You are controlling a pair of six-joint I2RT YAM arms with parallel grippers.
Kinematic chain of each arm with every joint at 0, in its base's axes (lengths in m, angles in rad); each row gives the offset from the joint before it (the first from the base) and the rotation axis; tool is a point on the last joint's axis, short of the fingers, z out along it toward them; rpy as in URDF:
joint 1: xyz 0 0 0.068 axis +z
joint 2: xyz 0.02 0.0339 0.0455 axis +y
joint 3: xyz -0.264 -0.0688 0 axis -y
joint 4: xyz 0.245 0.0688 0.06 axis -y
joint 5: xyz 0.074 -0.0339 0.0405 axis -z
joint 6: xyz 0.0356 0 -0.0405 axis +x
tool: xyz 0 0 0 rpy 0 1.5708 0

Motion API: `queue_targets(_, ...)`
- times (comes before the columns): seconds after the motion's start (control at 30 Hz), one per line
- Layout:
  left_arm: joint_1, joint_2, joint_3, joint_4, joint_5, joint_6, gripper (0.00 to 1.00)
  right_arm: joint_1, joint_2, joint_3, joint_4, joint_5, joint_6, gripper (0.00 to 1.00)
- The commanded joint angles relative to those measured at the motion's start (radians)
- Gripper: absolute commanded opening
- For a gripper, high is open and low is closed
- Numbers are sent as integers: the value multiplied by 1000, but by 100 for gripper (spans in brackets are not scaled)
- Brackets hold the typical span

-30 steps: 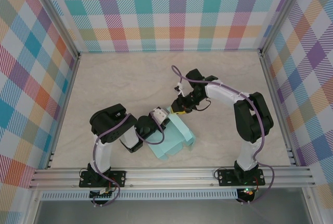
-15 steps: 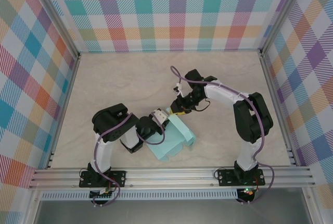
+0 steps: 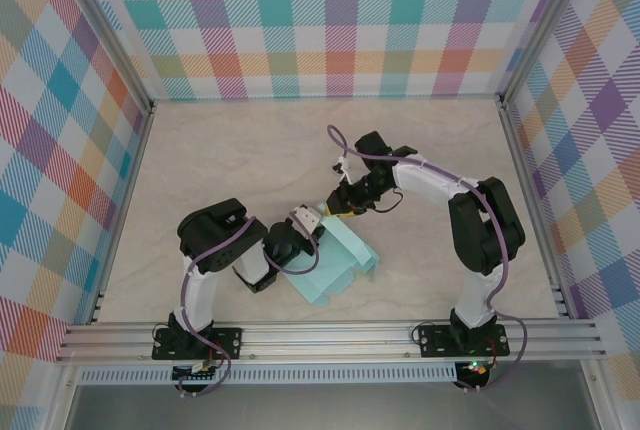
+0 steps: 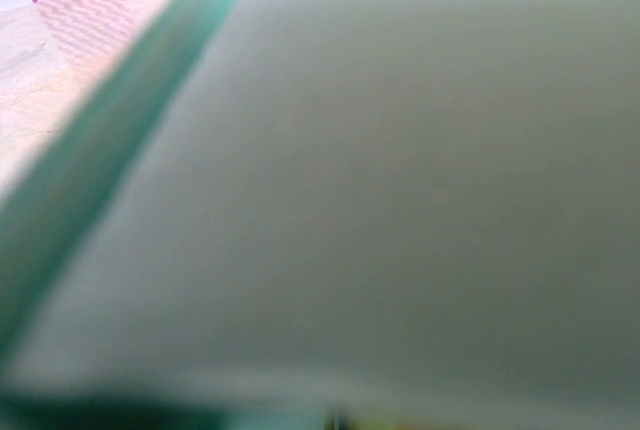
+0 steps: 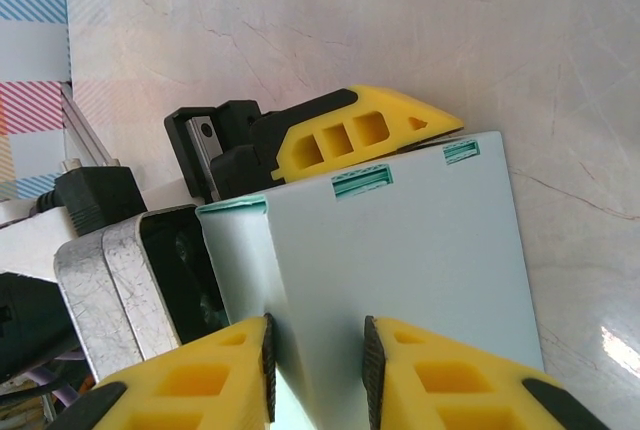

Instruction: Fold the paper box

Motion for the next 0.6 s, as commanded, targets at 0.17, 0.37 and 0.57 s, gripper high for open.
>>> queue_targets(0.17, -2, -9, 41, -13, -26, 38, 0, 42, 57, -59, -108, 13, -11, 30)
queue_targets(0.37, -3, 8, 50, -13, -159, 10, 6, 42, 56, -65, -106, 1, -10, 30)
queue_targets(0.57, -7, 32, 68, -42, -331, -81, 13, 46, 57, -72, -110, 13, 2, 30)
